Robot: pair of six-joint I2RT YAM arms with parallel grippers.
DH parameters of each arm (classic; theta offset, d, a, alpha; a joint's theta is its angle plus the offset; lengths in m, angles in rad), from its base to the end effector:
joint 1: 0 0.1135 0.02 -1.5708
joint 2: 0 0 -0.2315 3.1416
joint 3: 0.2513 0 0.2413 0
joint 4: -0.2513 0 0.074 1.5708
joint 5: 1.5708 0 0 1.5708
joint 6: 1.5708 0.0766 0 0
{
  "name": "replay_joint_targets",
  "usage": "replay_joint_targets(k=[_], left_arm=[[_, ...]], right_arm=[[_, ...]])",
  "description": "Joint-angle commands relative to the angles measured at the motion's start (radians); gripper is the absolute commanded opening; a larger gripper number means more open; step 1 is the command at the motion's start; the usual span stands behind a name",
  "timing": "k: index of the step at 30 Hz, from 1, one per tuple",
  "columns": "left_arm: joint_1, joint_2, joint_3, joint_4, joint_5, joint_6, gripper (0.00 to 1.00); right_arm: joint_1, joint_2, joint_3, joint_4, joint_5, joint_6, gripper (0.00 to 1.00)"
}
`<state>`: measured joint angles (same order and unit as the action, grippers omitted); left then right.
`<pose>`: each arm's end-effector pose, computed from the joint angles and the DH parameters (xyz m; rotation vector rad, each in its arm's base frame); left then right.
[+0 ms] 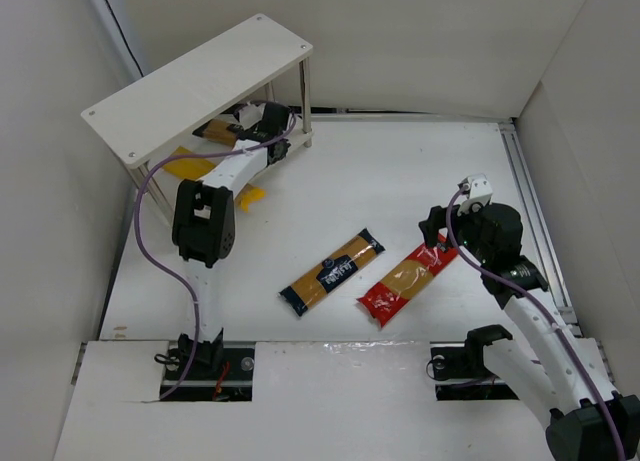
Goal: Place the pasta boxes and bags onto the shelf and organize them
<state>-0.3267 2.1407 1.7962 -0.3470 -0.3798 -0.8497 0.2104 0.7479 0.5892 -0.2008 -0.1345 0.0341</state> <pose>0.4798 -0.1326 0.1934 -0.7625 2.0782 -0.2228 0.2236 0.0583 0.2405 -0.2603 1.9204 0.2929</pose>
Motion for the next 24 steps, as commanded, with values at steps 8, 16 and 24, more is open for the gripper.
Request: replay_joint_targets(k=[8, 16, 24], left_arm=[[0.002, -0.24, -0.278, -0.075, -0.07, -0.02, 0.0], [-0.052, -0.327, -0.322, -0.035, -0.057, 0.085, 0.92], [-0.317, -0.493, -0.487, 0.011, -0.024, 0.382, 1.0]], right_arm=[[0.003, -0.01, 0.014, 0.054, -0.01, 0.006, 0.95], [0.003, -0.019, 0.014, 0.054, -0.031, 0.006, 0.95], [0.003, -0.028, 0.014, 0.063, -0.109, -0.003, 0.96]])
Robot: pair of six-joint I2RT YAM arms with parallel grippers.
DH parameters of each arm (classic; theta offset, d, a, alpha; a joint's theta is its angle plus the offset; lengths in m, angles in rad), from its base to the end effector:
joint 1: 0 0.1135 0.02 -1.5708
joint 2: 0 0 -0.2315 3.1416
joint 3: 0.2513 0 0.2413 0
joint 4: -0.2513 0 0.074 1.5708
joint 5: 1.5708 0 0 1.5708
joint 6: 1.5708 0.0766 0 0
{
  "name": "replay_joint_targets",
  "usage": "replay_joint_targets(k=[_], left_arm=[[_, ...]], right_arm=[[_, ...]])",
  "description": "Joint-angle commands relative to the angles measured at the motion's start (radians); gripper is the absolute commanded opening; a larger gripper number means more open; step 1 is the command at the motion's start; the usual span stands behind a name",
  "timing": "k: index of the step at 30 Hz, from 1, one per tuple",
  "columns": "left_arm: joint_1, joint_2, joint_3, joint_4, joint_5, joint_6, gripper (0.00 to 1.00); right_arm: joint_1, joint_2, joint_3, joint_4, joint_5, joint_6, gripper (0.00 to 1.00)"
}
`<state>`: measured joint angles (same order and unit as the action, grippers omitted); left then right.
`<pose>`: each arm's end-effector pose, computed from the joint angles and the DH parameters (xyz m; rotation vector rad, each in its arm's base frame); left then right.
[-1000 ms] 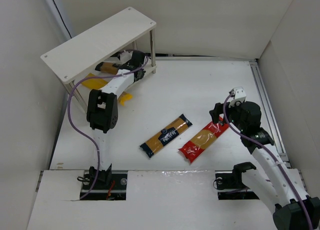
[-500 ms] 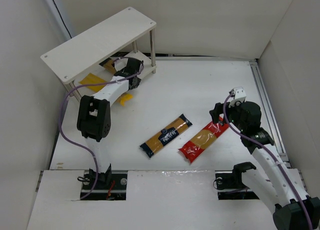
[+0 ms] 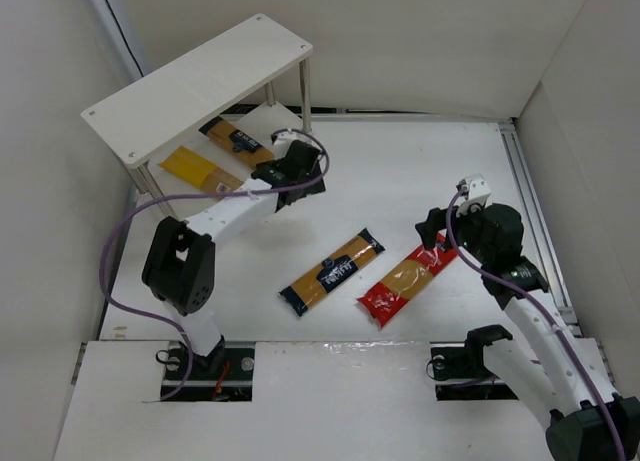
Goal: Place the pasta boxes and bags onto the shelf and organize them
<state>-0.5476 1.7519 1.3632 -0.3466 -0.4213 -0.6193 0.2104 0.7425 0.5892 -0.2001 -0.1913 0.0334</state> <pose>0.3642 -0.1854 0.2116 -0.2906 2.2146 -0.1470 0.2215 0.0622 0.2420 -0.2989 1.9096 0.3471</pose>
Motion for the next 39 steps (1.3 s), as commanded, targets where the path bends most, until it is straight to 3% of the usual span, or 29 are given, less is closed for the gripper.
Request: replay_joint_targets(k=[1, 4, 8, 16, 20, 26, 35, 39], left_arm=[[-0.129, -0.118, -0.079, 0.026, 0.044, 0.238, 1.0], [-0.237, -0.157, -0.194, 0.063, 0.143, 0.329, 1.0], [-0.301, -0.183, -0.309, 0.086, 0.194, 0.352, 1.0], [-0.488, -0.21, -0.403, 0.13, 0.231, 0.424, 1.0], [-0.519, -0.195, -0.443, 0.166, 0.348, 0.484, 1.0], [-0.519, -0.072, -0.397, 0.097, 0.221, 0.422, 1.0], [-0.519, -0.011, -0.302, -0.028, -0.029, 0.389, 1.0], [-0.509, 0.047, -0.277, -0.058, -0.059, 0.4, 1.0]], right_arm=[[0.003, -0.023, 0.014, 0.062, -0.072, -0.003, 0.96], [0.003, -0.045, 0.003, 0.073, -0.091, -0.003, 0.96], [0.003, -0.078, -0.008, 0.084, -0.157, -0.003, 0.96], [0.003, -0.088, -0.017, 0.103, -0.255, -0.021, 0.96], [0.003, -0.107, -0.026, 0.103, -0.286, -0.021, 0.96], [0.003, -0.13, -0.037, 0.113, -0.319, -0.021, 0.96], [0.003, -0.149, -0.037, 0.122, -0.329, -0.021, 0.96], [0.003, -0.169, -0.046, 0.122, -0.318, -0.021, 0.96]])
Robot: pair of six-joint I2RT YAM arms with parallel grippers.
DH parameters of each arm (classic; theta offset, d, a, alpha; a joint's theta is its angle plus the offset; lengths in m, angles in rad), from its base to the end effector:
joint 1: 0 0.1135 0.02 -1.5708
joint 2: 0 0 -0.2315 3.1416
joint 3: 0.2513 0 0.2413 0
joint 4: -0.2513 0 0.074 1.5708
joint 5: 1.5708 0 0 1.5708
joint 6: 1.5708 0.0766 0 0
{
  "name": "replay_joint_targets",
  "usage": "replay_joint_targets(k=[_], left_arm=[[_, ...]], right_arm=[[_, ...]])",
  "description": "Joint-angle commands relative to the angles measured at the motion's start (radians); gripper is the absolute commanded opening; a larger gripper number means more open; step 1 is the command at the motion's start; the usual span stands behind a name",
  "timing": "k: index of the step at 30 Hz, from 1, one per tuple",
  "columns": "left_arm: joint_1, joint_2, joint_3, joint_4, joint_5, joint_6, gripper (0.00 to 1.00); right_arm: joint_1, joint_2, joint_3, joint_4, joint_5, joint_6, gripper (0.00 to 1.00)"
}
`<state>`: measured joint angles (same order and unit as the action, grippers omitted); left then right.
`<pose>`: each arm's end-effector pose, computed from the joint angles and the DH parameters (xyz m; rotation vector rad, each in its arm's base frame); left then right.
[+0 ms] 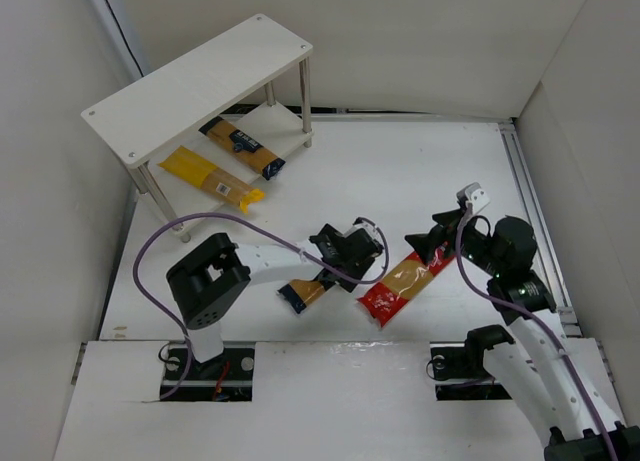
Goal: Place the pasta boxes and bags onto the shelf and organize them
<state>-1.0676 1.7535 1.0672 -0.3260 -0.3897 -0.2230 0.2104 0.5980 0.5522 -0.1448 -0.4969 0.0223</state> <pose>0.1980 -0.2993 0.1166 0.8845 2.3094 -0.0365 0.1916 0.0782 0.2663 -0.5260 1.6975 0.6050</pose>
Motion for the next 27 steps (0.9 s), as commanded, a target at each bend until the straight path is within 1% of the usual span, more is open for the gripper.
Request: replay_joint_targets(k=[1, 3, 4, 5, 6, 9, 10, 11, 13, 15, 16, 17, 18, 19, 21, 23, 24, 25, 26, 27], left_arm=[[0.011, 0.058, 0.019, -0.079, -0.075, 0.004, 1.0], [0.011, 0.095, 0.028, -0.079, -0.031, 0.019, 1.0], [0.011, 0.106, 0.028, -0.065, -0.012, 0.03, 0.97], [0.011, 0.106, 0.028, -0.041, 0.012, 0.03, 0.88], [0.011, 0.116, 0.016, -0.027, 0.061, 0.043, 0.65], [0.011, 0.116, 0.0, 0.034, 0.107, 0.043, 0.26], [0.011, 0.116, -0.012, 0.053, 0.151, 0.043, 0.16], [0.011, 0.107, -0.022, 0.073, 0.173, 0.043, 0.0], [0.021, 0.098, -0.01, 0.088, 0.173, 0.007, 0.0], [0.021, 0.098, 0.028, 0.065, 0.115, -0.021, 0.0], [0.021, 0.072, 0.092, 0.007, 0.07, -0.056, 0.0], [0.021, 0.058, 0.13, -0.023, -0.045, -0.076, 0.0], [0.032, 0.026, 0.175, -0.083, -0.101, -0.09, 0.0], [0.032, 0.026, 0.224, -0.115, -0.153, -0.104, 0.0], [0.05, -0.044, 0.465, -0.186, -0.243, -0.128, 0.0], [0.086, -0.084, 0.593, -0.2, -0.27, -0.118, 0.0], [0.095, -0.13, 0.652, -0.185, -0.27, -0.099, 0.0], [0.118, -0.158, 0.744, -0.162, -0.25, -0.075, 0.0], [0.133, -0.185, 0.775, -0.131, -0.236, -0.052, 0.0], [0.152, -0.248, 0.795, -0.049, -0.219, -0.036, 0.0]], right_arm=[[0.003, -0.024, -0.009, 0.067, -0.012, -0.01, 0.96], [0.003, -0.044, -0.009, 0.067, -0.003, -0.01, 0.96], [0.003, -0.044, -0.009, 0.067, 0.009, -0.01, 0.96], [0.003, -0.044, -0.009, 0.067, 0.009, -0.01, 0.96], [0.003, -0.053, -0.009, 0.067, 0.009, -0.01, 0.96], [0.003, -0.064, -0.018, 0.067, 0.009, -0.01, 0.96], [0.003, -0.064, -0.018, 0.067, 0.02, -0.01, 0.96], [0.003, -0.064, -0.018, 0.067, 0.02, -0.01, 0.96], [0.003, -0.075, -0.018, 0.067, 0.02, -0.001, 0.96], [0.003, -0.087, -0.018, 0.067, 0.02, -0.001, 0.96], [0.003, -0.096, -0.018, 0.067, 0.02, -0.001, 0.96], [0.003, -0.096, -0.018, 0.067, 0.02, -0.001, 0.96], [0.003, -0.107, -0.027, 0.067, 0.03, -0.001, 0.96], [0.003, -0.107, -0.028, 0.067, 0.031, -0.001, 0.96], [0.003, -0.13, -0.028, 0.067, 0.04, 0.008, 0.96], [0.003, -0.141, -0.037, 0.067, 0.05, 0.008, 0.96], [0.003, -0.15, -0.037, 0.067, 0.061, 0.019, 0.98], [0.003, -0.159, -0.037, 0.067, 0.061, 0.019, 0.98], [0.003, -0.159, -0.037, 0.067, 0.061, 0.019, 0.98], [0.003, -0.168, -0.037, 0.067, 0.061, 0.019, 0.98]])
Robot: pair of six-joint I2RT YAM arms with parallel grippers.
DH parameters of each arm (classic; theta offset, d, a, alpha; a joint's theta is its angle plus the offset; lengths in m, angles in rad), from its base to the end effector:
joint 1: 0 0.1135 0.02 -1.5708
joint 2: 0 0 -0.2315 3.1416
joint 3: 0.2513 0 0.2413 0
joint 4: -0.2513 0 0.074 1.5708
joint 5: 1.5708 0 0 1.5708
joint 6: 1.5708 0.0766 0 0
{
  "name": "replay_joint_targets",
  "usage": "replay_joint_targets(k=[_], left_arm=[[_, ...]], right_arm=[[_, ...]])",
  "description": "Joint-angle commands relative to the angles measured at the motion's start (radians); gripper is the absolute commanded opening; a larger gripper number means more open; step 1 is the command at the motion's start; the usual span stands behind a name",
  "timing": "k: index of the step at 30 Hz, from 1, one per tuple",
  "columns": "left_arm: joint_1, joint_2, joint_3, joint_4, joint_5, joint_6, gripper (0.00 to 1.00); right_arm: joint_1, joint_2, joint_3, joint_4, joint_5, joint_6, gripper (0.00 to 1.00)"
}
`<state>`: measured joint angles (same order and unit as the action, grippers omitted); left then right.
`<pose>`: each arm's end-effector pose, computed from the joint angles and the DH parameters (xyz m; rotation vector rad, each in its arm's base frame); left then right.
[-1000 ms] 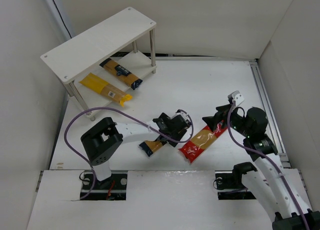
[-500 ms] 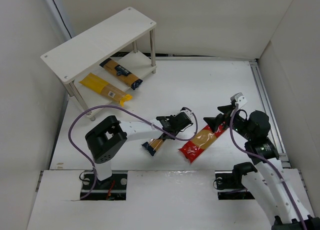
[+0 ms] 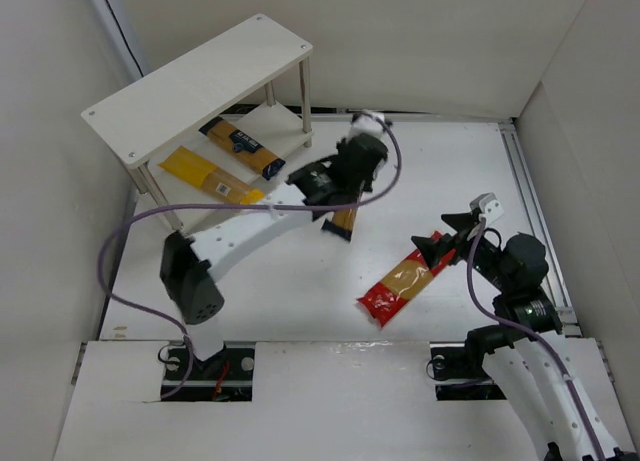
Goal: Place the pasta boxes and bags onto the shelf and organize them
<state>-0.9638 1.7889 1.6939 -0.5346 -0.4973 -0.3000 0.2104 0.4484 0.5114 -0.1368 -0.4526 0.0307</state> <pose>0.2711 -0.3263 0.2939 0.4286 2.0775 -0.2012 0.1723 0.0711 0.2779 -0.4933 1.5917 0.5545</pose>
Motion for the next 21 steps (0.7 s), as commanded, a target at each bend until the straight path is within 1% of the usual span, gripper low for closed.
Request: replay_joint_targets(k=[1, 2, 3, 4, 5, 7, 9, 13, 17, 20, 21], left_arm=[[0.071, -0.314, 0.182, 0.201, -0.103, 0.041, 0.0], [0.129, -0.342, 0.193, 0.238, -0.089, 0.041, 0.0], [0.16, -0.367, 0.202, 0.267, -0.098, 0.041, 0.0], [0.192, -0.4, 0.213, 0.284, -0.113, 0.041, 0.0], [0.247, -0.414, 0.246, 0.285, -0.151, 0.029, 0.0], [0.293, -0.448, 0.247, 0.336, -0.187, 0.038, 0.0], [0.344, -0.519, 0.193, 0.404, -0.23, 0.082, 0.0], [0.344, -0.603, 0.17, 0.505, -0.371, 0.2, 0.0], [0.344, -0.615, 0.158, 0.555, -0.454, 0.308, 0.0], [0.353, -0.551, 0.193, 0.553, -0.518, 0.375, 0.0], [0.353, -0.501, 0.207, 0.553, -0.541, 0.396, 0.0]], right_arm=[[0.003, -0.028, 0.004, 0.059, 0.028, 0.011, 0.98], [0.003, -0.028, 0.004, 0.059, 0.028, 0.011, 0.98], [0.003, -0.037, -0.005, 0.059, 0.028, 0.011, 0.98], [0.003, -0.037, -0.005, 0.059, 0.028, 0.011, 0.98], [0.003, -0.046, -0.005, 0.059, 0.028, 0.011, 0.98], [0.003, -0.047, -0.005, 0.059, 0.038, 0.011, 0.98], [0.003, -0.047, -0.005, 0.049, 0.038, 0.02, 0.98], [0.003, -0.047, -0.005, 0.049, 0.049, 0.02, 0.98], [0.003, -0.047, -0.005, 0.049, 0.058, 0.02, 0.98], [0.003, -0.047, -0.005, 0.04, 0.058, 0.02, 0.98], [0.003, -0.047, -0.005, 0.04, 0.058, 0.02, 0.98]])
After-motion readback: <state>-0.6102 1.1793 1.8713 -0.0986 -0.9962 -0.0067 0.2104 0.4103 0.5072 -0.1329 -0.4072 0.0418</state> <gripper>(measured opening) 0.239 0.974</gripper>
